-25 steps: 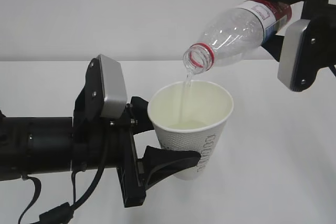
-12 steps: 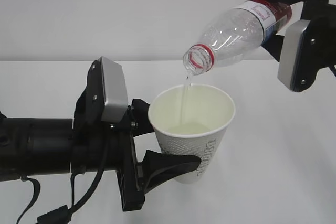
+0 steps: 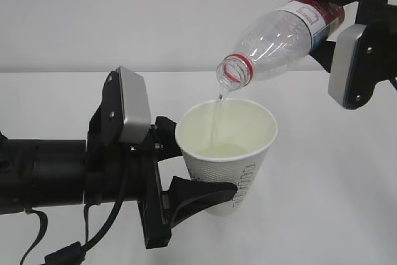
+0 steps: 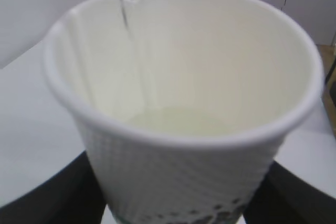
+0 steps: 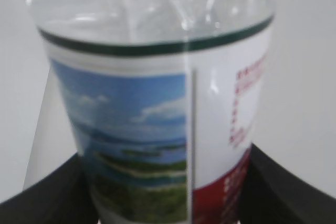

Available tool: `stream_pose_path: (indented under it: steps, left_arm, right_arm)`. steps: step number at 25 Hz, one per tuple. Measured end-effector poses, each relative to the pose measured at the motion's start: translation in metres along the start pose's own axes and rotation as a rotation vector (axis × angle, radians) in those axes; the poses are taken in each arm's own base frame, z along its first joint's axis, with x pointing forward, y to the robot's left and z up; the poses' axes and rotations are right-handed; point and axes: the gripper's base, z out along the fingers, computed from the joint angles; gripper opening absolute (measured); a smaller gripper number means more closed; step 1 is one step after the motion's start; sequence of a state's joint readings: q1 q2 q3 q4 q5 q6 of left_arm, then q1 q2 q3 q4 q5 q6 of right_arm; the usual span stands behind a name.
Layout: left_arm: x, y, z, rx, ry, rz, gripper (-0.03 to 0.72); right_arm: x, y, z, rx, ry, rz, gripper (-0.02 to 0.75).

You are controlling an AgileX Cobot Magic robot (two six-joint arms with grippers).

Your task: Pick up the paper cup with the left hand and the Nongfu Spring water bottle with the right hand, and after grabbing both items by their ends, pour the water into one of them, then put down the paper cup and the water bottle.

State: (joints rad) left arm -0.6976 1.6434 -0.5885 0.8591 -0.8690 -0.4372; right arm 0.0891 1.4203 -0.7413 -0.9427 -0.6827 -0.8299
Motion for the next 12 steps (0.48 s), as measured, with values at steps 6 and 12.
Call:
stream_pose_path:
  steps: [6,12]
  left_arm:
    - [-0.0004,0.0014,0.0,-0.015,-0.005,-0.013,0.513]
    - [-0.0001,0.0015,0.0,-0.017,-0.001,-0.013,0.513]
  right_arm:
    - [-0.0001,-0.0002,0.0,0.002,-0.002,-0.001,0.503]
    - [-0.0004,-0.0005,0.0,0.005,-0.005,-0.005,0.503]
